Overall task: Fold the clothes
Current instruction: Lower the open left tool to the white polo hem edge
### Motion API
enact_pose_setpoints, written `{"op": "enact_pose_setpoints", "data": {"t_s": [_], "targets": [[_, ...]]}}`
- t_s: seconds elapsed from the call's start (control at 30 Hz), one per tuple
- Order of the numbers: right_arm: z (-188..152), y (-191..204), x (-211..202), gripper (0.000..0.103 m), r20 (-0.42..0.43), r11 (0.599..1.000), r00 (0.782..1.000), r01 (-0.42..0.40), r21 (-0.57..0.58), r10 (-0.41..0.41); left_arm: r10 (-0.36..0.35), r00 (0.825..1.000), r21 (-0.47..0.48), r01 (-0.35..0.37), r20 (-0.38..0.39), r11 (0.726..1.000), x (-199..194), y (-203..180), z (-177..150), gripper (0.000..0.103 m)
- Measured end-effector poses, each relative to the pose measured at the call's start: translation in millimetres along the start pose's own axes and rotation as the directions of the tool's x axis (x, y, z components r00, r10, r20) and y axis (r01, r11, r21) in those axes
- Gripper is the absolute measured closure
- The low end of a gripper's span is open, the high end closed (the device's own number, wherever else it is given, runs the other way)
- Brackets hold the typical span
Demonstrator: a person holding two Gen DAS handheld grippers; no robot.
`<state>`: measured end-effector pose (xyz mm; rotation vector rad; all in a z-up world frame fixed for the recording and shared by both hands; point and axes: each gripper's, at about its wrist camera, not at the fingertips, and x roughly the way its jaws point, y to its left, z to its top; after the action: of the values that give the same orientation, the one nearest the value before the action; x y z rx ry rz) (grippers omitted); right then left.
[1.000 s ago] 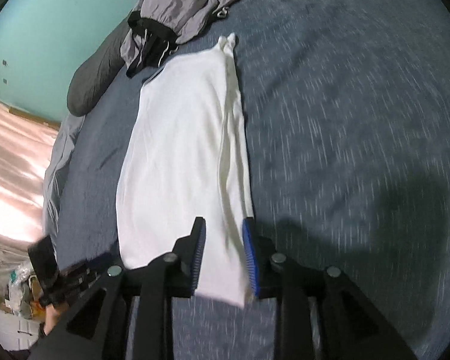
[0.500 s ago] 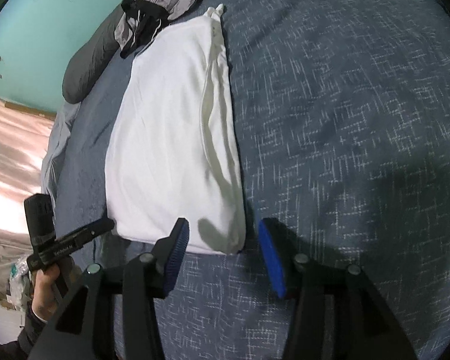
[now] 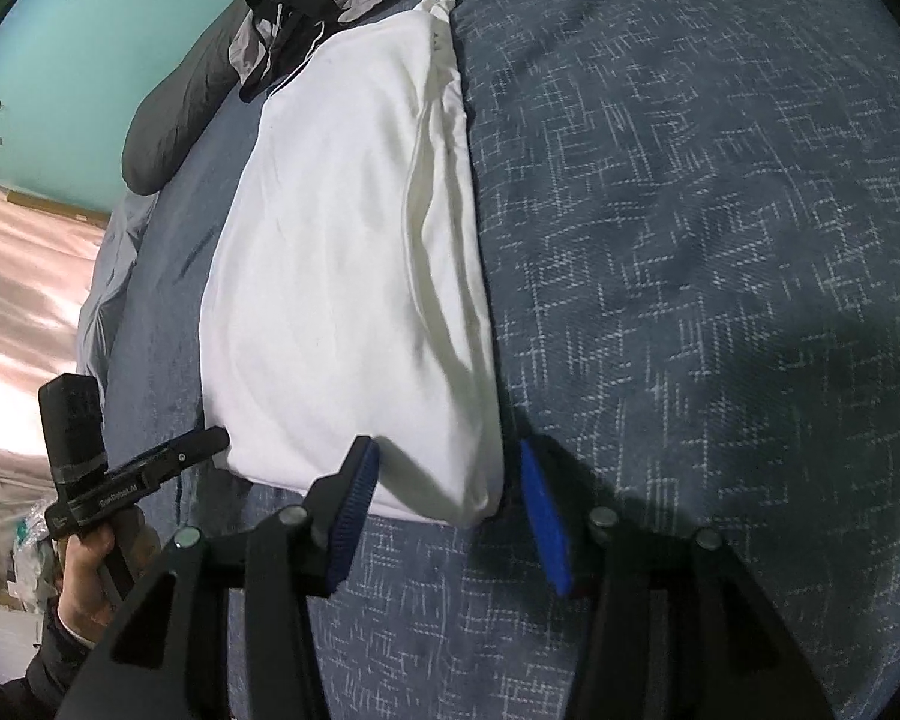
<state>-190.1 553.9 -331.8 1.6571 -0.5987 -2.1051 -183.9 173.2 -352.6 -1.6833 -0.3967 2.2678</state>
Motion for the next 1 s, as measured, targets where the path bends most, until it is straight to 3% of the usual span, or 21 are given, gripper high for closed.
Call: {"op": "enact_pose_setpoints", "data": {"t_s": [0.33, 0.47, 0.7, 0.87, 1.0], "targets": [[2, 0, -1, 0.053, 0.001, 1.0, 1.0, -0.025, 0.002, 0.025, -0.014, 1.0, 0.041, 0.014, -0.007, 0.999, 12, -21, 5, 0.052], [4, 5, 2, 0.053, -0.005, 0.999, 0.999, -0.041, -0.006, 0.041, -0.02, 1.0, 0.033, 0.02, -0.009, 0.999, 14, -20, 8, 0.059], [3, 2, 4, 0.053, -0.001, 0.998, 0.998, -0.061, -0.002, 0.061, -0.03, 1.0, 0.014, 0.03, -0.001, 0.999, 2, 4, 2, 0.06], [3, 4, 4, 0.052, -0.002, 0.998, 0.998, -0.07, -0.011, 0.07, -0.052, 0.999, 0.046, 0.052, -0.011, 0.998, 2, -5, -4, 0.06], [4, 5, 5, 0.052, -0.006, 0.997, 0.997, -0.075, -0.011, 0.075, -0.058, 0.998, 0.019, 0.058, -0.001, 0.998, 3, -5, -5, 0.065]]}}
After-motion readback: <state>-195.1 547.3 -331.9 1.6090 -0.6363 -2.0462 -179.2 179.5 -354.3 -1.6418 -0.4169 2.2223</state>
